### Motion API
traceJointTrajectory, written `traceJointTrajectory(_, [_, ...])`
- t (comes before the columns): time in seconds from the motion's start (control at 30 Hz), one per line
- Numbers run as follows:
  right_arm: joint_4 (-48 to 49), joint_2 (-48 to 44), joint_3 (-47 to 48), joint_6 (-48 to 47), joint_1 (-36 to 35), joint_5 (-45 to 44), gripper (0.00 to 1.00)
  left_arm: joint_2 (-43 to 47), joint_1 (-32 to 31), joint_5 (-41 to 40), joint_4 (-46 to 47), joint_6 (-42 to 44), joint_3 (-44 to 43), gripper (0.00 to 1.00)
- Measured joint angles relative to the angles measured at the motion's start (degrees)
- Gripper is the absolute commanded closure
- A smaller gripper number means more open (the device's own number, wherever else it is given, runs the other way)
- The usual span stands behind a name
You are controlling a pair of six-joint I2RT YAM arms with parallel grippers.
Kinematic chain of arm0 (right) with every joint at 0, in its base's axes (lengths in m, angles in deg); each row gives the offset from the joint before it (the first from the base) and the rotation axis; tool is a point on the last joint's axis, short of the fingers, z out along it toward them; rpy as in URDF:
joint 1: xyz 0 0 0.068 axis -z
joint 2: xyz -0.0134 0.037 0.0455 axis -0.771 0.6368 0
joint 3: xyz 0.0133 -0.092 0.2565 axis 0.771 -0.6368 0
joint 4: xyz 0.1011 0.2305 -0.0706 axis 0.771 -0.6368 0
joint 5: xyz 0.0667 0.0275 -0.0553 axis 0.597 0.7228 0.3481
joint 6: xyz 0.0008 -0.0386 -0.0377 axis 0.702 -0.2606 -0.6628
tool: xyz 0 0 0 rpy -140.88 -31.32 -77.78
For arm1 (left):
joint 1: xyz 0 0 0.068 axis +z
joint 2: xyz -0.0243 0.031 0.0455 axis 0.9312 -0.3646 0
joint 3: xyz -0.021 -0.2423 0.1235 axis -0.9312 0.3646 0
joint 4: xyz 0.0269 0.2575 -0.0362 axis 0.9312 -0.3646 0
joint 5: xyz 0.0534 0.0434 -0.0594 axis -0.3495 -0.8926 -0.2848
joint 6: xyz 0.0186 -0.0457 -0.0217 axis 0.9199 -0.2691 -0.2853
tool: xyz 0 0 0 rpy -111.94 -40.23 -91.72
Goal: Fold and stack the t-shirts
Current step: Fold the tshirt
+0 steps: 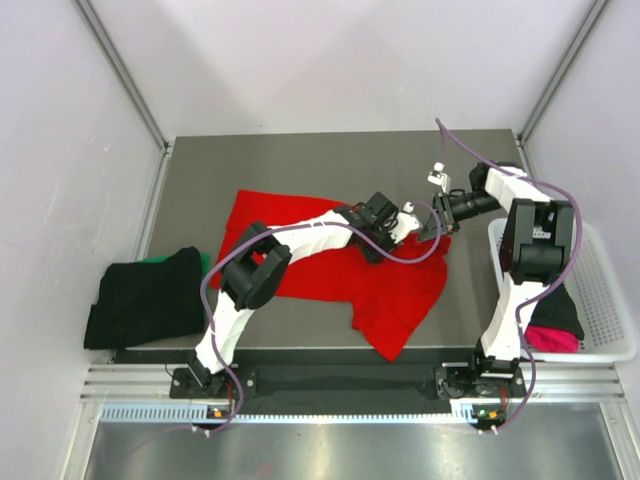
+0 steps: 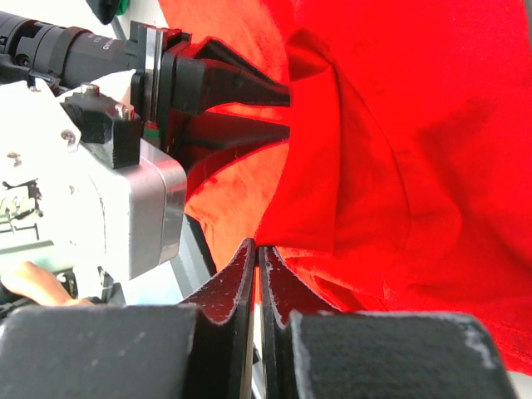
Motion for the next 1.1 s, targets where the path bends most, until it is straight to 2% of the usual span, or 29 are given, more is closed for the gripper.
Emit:
traceJointTrajectory(0.1, [0.0, 0.0, 0.0, 0.0, 0.2, 0.0, 1.00, 0.0, 0.0, -0.7, 0.0, 0.5, 0.0, 0.85])
traceJointTrajectory(0.13, [0.0, 0.1, 0.0, 0.0, 0.3, 0.0, 1.00, 0.0, 0.0, -0.9, 0.0, 0.6, 0.0, 0.96])
traceJointTrajectory(0.17, [0.0, 0.1, 0.0, 0.0, 0.3, 0.0, 1.00, 0.0, 0.0, -1.0, -0.1, 0.5, 0.0, 1.00])
traceJointTrajectory(0.37, [-1.7, 0.2, -0.1, -1.9, 0.3, 0.0, 1.00, 1.6, 0.1, -1.3, -1.2, 1.3, 1.2, 1.00])
traceJointTrajectory(0.83, [-5.5, -2.8, -6.9, -6.9, 0.3, -1.5, 1.00, 17.4, 0.1, -1.9, -2.7, 4.0, 8.9, 1.00])
traceJointTrajectory(1.1, [-5.9, -3.1, -10.6, -11.4, -2.1, -2.1, 1.00, 19.3, 0.1, -3.1, -3.1, 4.5, 12.9, 1.00])
